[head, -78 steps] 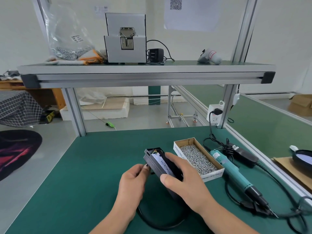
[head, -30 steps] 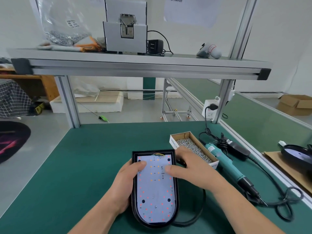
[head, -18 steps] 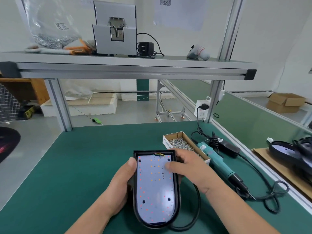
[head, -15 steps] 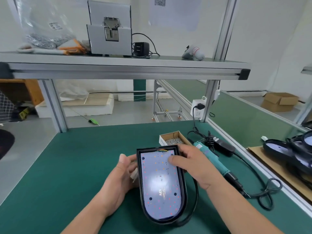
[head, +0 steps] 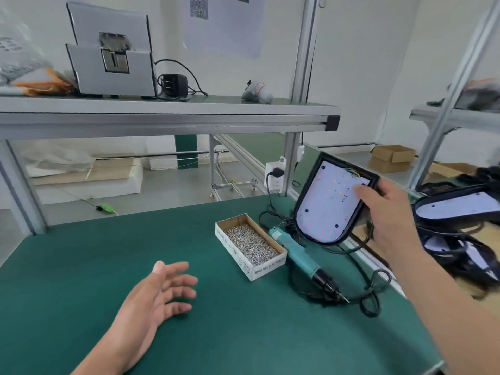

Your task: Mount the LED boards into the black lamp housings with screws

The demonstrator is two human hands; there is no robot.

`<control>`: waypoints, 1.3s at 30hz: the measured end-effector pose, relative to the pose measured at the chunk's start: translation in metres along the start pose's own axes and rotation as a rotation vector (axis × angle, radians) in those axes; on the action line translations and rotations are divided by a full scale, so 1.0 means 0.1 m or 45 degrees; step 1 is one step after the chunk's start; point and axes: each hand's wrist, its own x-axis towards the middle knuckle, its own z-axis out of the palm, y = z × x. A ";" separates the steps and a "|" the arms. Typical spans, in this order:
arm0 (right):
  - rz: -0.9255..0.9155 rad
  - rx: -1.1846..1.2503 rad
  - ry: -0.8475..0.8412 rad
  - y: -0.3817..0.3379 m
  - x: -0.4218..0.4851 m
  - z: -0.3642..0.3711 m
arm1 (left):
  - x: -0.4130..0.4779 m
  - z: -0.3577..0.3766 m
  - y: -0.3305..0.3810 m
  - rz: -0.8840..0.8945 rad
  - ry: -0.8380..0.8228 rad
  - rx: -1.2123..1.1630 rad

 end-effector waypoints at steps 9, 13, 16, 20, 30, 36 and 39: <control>0.031 -0.194 0.513 0.21 0.68 -1.12 | 0.05 -0.04 -0.05 0.002 0.002 -0.017; 0.036 -0.230 0.640 0.19 0.72 -1.40 | 0.06 -0.06 -0.06 -0.017 -0.019 -0.026; 0.113 -0.226 0.705 0.24 0.74 -1.60 | 0.07 -0.06 -0.05 -0.037 -0.027 -0.040; 0.218 -0.253 0.739 0.35 0.74 -1.78 | 0.06 -0.06 -0.04 -0.044 -0.032 -0.033; 0.093 -1.019 0.730 0.45 0.84 -1.88 | 0.05 -0.05 0.00 -0.074 -0.031 -0.069; -0.117 -1.368 0.598 0.46 0.78 -1.81 | 0.04 -0.04 0.02 -0.081 -0.033 -0.092; -0.212 -1.492 0.454 0.45 0.72 -1.71 | 0.04 -0.03 0.04 -0.084 -0.040 -0.089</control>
